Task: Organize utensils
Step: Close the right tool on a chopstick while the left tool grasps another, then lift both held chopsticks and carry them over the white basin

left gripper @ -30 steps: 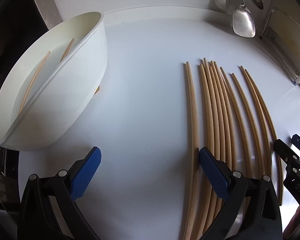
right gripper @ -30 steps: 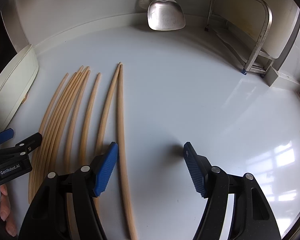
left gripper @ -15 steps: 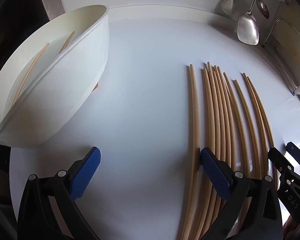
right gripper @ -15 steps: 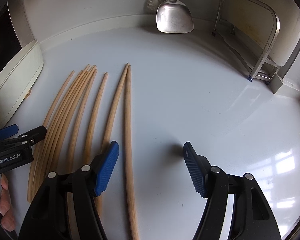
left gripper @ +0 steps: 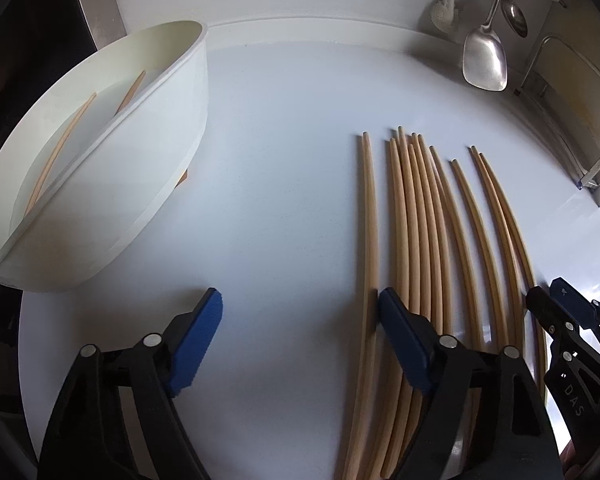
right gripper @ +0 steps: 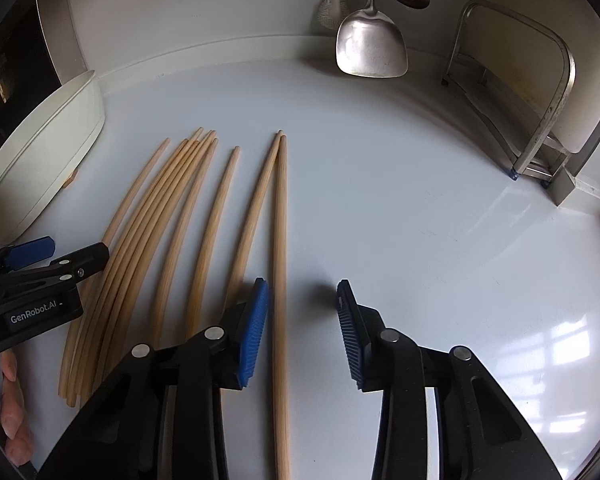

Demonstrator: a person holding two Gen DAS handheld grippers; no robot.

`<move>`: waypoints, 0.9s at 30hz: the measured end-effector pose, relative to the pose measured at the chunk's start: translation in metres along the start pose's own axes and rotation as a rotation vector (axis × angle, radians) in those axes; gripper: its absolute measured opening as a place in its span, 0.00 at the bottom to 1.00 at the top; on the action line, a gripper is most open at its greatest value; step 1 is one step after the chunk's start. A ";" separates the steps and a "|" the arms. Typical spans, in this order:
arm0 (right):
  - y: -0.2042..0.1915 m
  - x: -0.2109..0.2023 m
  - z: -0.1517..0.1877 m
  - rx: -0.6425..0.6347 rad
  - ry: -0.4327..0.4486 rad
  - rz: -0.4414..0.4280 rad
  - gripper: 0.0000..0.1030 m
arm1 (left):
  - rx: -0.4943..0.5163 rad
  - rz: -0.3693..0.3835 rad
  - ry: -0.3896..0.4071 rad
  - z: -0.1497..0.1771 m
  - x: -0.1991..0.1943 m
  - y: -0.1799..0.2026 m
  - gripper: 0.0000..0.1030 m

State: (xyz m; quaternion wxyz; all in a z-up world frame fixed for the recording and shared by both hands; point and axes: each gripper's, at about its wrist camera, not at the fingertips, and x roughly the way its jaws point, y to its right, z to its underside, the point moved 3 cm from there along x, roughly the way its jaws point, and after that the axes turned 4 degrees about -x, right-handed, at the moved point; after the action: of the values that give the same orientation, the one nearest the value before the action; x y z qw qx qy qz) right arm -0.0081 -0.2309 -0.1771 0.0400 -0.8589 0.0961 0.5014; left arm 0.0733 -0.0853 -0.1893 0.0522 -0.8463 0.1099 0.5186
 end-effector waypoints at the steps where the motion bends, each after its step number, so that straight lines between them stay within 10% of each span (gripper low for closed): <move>1: -0.001 0.000 0.000 -0.005 0.000 0.000 0.26 | 0.007 0.005 0.001 0.000 -0.002 0.002 0.61; 9: -0.002 -0.001 -0.003 -0.021 0.001 -0.004 0.06 | 0.043 0.039 0.002 -0.001 -0.006 0.013 0.08; 27: 0.012 -0.048 -0.023 0.027 0.027 -0.107 0.06 | -0.032 0.116 -0.020 -0.015 -0.061 0.008 0.07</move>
State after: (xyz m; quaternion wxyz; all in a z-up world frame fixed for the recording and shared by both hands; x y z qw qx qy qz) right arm -0.0141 -0.2409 -0.1239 0.0767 -0.8688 0.0574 0.4857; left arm 0.0581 -0.0883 -0.1279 0.0095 -0.8339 0.1500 0.5311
